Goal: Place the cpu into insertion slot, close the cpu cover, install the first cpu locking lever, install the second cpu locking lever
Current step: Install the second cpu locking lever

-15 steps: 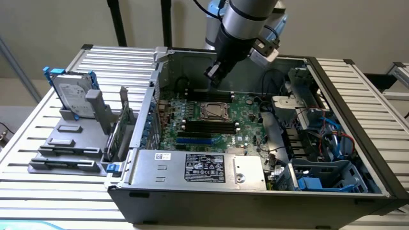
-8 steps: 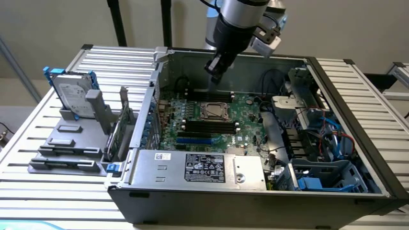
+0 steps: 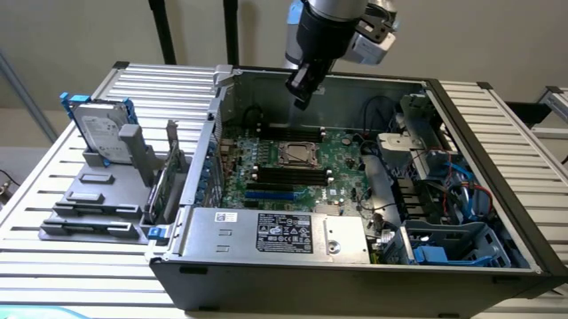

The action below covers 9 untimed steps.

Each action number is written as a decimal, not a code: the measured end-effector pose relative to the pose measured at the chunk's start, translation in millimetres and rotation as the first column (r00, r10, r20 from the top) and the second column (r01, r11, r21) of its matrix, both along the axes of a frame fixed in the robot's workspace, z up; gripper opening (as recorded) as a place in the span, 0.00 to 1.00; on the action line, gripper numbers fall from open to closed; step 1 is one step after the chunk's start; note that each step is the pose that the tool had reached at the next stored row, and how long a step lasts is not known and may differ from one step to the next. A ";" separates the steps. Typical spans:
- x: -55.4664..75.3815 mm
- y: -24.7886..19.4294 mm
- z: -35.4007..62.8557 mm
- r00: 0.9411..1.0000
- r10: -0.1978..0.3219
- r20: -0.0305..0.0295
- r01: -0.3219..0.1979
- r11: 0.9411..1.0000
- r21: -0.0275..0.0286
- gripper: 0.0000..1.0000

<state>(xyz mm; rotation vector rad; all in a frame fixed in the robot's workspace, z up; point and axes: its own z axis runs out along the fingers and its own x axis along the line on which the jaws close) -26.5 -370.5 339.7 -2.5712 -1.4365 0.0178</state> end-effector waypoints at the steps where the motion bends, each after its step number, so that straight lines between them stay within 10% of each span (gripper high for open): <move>1: 0.0 -0.9 1.8 1.000 0.001 0.000 -0.001 1.000 -0.003 0.11; 9: 0.0 -10.9 18.9 1.000 0.011 0.000 -0.011 1.000 -0.029 0.11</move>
